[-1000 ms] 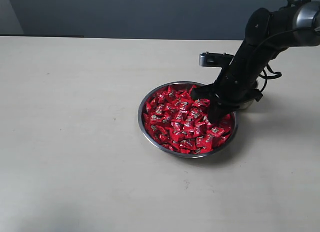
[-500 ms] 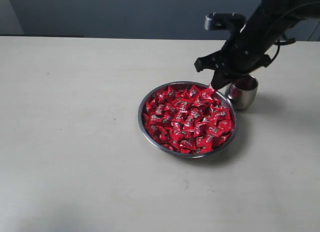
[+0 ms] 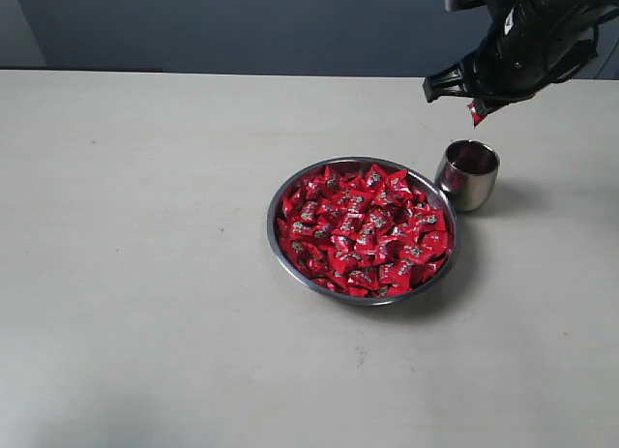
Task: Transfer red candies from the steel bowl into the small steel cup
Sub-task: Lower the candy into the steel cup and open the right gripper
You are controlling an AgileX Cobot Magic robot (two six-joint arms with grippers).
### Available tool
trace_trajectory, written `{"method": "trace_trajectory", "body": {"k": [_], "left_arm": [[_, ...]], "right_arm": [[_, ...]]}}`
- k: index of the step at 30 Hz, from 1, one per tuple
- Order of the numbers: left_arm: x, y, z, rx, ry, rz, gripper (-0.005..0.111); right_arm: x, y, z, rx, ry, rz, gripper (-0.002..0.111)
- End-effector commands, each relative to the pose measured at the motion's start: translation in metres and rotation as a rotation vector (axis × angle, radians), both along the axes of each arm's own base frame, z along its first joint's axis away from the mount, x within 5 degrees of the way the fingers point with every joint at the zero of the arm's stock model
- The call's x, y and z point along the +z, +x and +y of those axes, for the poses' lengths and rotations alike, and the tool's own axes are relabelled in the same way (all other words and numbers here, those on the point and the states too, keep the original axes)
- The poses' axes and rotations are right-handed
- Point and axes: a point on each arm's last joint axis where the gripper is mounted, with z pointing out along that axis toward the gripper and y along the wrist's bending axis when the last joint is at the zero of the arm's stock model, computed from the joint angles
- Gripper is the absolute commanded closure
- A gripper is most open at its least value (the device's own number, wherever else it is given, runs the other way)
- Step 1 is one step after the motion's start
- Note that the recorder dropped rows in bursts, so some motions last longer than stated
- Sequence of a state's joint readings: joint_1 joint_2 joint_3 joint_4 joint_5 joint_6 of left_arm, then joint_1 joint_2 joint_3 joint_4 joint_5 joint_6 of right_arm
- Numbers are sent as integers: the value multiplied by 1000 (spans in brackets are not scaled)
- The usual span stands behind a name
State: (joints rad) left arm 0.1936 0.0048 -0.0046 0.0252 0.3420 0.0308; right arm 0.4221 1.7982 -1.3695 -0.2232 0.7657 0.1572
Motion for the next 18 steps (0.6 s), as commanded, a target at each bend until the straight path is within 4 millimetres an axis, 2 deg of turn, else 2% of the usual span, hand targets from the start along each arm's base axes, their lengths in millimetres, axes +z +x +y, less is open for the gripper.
{"method": "trace_trajectory", "body": {"k": [1, 3, 7, 18], "left_arm": [[-1, 0, 0, -6, 2, -8, 106], [-1, 0, 0, -6, 2, -8, 106], [-1, 0, 0, -6, 2, -8, 106], [-1, 0, 0, -6, 2, -8, 106]], "right_arm": [[-9, 6, -1, -11, -26, 1, 109], [-22, 9, 0, -10, -39, 31, 109], [-33, 11, 2, -13, -43, 58, 109], [-38, 13, 2, -8, -52, 62, 109]]}}
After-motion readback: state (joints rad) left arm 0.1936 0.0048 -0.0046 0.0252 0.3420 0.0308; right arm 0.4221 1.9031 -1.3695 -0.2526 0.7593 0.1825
